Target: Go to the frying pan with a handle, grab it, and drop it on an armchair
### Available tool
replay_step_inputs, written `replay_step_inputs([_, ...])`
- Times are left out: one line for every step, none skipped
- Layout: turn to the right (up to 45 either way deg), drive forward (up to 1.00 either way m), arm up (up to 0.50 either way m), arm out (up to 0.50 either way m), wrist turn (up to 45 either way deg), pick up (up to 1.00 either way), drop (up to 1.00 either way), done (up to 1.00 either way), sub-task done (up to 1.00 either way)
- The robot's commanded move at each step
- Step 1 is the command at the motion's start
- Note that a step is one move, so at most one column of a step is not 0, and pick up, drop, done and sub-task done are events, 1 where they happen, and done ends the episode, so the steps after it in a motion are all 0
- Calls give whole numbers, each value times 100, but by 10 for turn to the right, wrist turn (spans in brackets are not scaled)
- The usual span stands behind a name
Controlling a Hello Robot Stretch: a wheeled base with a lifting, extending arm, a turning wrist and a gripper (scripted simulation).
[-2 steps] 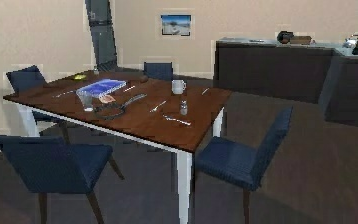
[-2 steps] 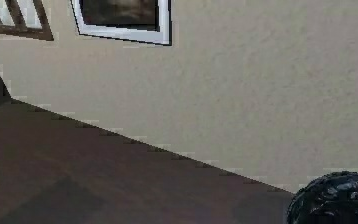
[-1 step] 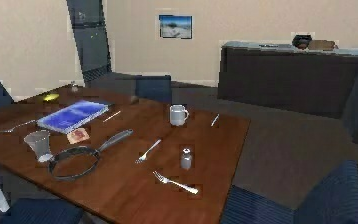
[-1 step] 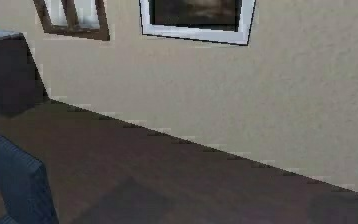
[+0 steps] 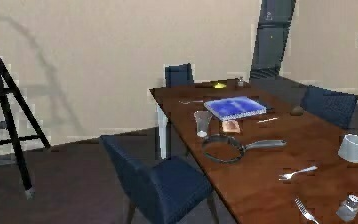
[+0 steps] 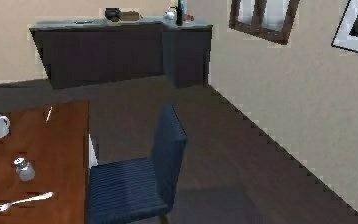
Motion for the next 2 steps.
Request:
replay_step_inputs([-450, 0, 0, 0, 0, 0, 0, 0, 0])
replay_step_inputs([-210, 0, 0, 0, 0, 0, 0, 0, 0])
